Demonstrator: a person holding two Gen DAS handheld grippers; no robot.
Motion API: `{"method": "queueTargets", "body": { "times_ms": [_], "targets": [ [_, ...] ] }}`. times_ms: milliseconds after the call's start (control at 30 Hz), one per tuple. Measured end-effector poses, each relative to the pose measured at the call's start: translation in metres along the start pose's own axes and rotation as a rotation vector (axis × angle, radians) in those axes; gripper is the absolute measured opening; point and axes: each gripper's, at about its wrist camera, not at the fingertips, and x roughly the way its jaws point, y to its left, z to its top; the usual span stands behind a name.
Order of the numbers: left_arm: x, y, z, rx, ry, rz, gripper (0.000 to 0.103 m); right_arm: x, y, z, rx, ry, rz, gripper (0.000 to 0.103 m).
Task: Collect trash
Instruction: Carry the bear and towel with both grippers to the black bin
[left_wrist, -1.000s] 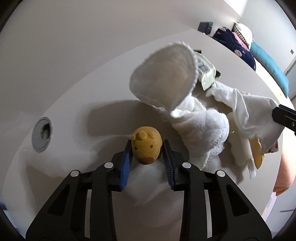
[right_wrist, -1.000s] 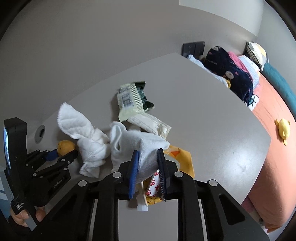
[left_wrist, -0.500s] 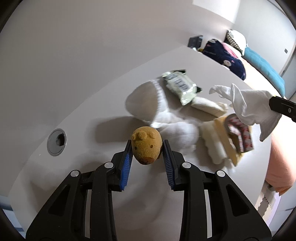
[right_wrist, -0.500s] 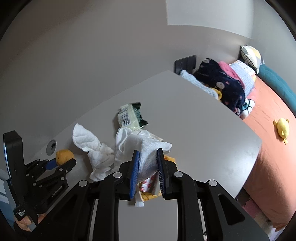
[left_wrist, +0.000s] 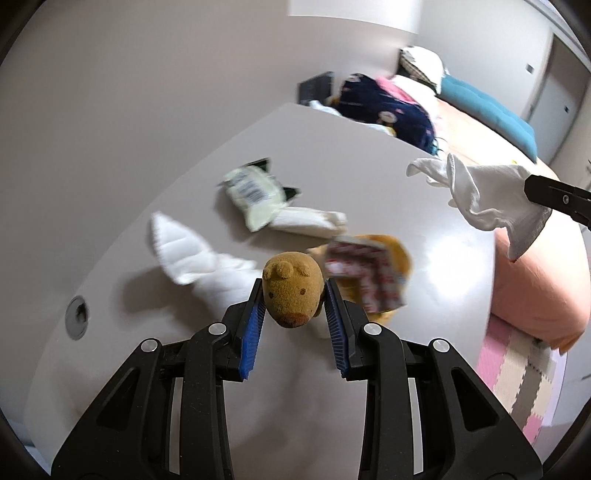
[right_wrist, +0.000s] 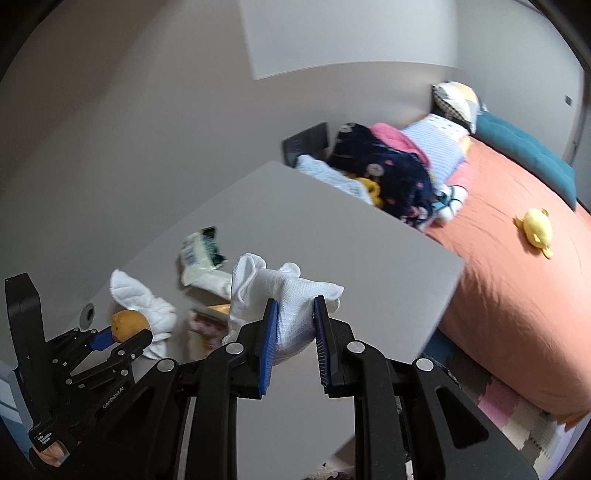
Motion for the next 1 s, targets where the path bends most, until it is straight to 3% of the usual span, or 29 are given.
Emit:
{"method": "queueTargets", "body": {
  "times_ms": [1000],
  "targets": [
    [0.029, -0.205, 0.019, 0.328, 0.048, -0.2, 0.032, -0.043, -0.209, -0.067, 0.331, 0.017, -0.228, 0.021]
  ]
}}
